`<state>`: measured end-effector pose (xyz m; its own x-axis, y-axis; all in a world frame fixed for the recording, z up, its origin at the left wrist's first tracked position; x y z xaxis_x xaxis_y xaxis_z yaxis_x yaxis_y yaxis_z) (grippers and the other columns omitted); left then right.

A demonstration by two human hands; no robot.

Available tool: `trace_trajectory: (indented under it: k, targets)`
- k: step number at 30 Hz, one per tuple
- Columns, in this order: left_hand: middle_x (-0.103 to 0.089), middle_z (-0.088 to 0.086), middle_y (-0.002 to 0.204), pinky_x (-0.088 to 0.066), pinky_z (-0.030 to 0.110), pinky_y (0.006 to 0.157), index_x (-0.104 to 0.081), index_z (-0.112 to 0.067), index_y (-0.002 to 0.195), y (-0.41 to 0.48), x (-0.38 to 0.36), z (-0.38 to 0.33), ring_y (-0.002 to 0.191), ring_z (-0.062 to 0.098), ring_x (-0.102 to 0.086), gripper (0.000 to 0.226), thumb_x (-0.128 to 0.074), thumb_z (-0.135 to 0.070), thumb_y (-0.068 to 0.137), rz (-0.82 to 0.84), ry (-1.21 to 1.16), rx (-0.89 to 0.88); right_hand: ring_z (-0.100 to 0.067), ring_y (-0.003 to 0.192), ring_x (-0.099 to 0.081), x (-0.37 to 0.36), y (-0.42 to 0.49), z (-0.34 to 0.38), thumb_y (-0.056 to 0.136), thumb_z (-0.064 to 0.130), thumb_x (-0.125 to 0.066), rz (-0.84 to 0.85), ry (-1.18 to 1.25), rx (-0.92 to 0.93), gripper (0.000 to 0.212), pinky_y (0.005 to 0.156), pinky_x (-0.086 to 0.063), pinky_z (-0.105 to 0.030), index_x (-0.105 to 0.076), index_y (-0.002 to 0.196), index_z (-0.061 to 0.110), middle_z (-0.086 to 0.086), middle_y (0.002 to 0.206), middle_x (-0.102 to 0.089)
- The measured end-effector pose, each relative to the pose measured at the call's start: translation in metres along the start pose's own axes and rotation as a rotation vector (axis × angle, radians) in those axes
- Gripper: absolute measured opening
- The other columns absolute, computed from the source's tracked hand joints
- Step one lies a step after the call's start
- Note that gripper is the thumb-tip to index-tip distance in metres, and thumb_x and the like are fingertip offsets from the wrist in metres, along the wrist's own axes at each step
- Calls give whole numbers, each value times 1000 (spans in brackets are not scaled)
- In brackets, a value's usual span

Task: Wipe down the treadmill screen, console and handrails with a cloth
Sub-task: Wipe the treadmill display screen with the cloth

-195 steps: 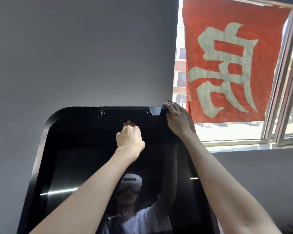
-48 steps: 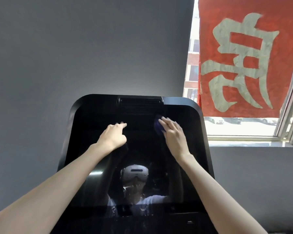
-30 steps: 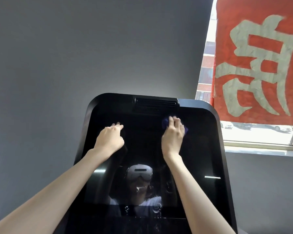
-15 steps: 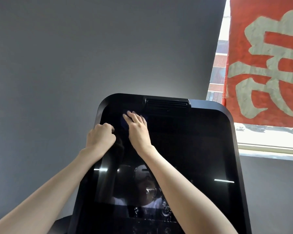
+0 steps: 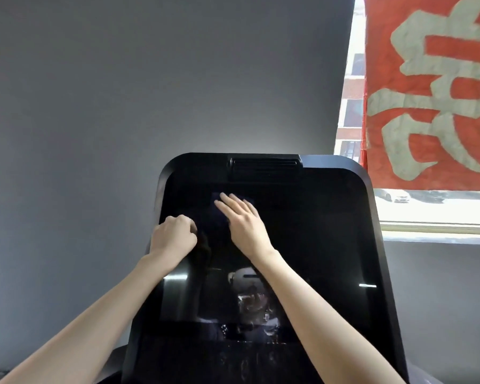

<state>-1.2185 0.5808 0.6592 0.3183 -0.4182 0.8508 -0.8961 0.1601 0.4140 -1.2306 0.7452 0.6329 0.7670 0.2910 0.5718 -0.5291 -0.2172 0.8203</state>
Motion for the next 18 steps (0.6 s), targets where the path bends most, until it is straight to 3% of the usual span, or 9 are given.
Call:
trace_trajectory:
  k: [6, 10, 14, 18]
  targets:
    - [-62, 9, 126, -49, 34, 92, -54, -21, 133, -16, -9, -18, 109, 29, -60, 67, -42, 5, 73, 136, -93, -103, -30, 128, -47, 84, -54, -105, 80, -7, -57, -177, -112, -381, 50, 104, -39, -46, -57, 127, 9, -10, 138, -51]
    - [-41, 1, 148, -36, 31, 106, -38, -20, 144, -27, -22, -21, 136, 17, -38, 77, -43, 5, 72, 191, -39, -180, -30, 134, -38, 119, -82, -140, 89, -1, -53, -197, -121, -589, 43, 110, -33, -41, -54, 131, 9, -9, 142, -45]
    - [-47, 5, 143, -38, 33, 99, -42, -19, 142, -27, -27, -30, 130, 23, -44, 67, -44, 1, 79, 171, 12, -84, -32, 133, -40, 114, -100, -116, 85, -7, -56, -198, -117, -547, 45, 107, -36, -49, -56, 128, 6, -12, 140, -48]
    - [-62, 11, 118, -43, 33, 86, -62, -10, 119, -19, -24, -48, 106, 30, -59, 40, -49, -3, 82, 187, -8, 20, -22, 134, -39, 88, -145, -74, 77, -12, -56, -52, -168, -253, 55, 111, -31, -43, -56, 129, 8, -7, 139, -49]
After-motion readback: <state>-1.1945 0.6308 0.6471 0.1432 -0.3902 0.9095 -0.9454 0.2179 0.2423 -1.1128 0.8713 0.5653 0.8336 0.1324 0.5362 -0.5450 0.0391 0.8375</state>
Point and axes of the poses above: each hand's wrist, its own y-axis towards the middle knuckle, its own x-axis out of the back of the hand, z = x × y, the point moved 3 cm from there along y, towards the middle knuckle
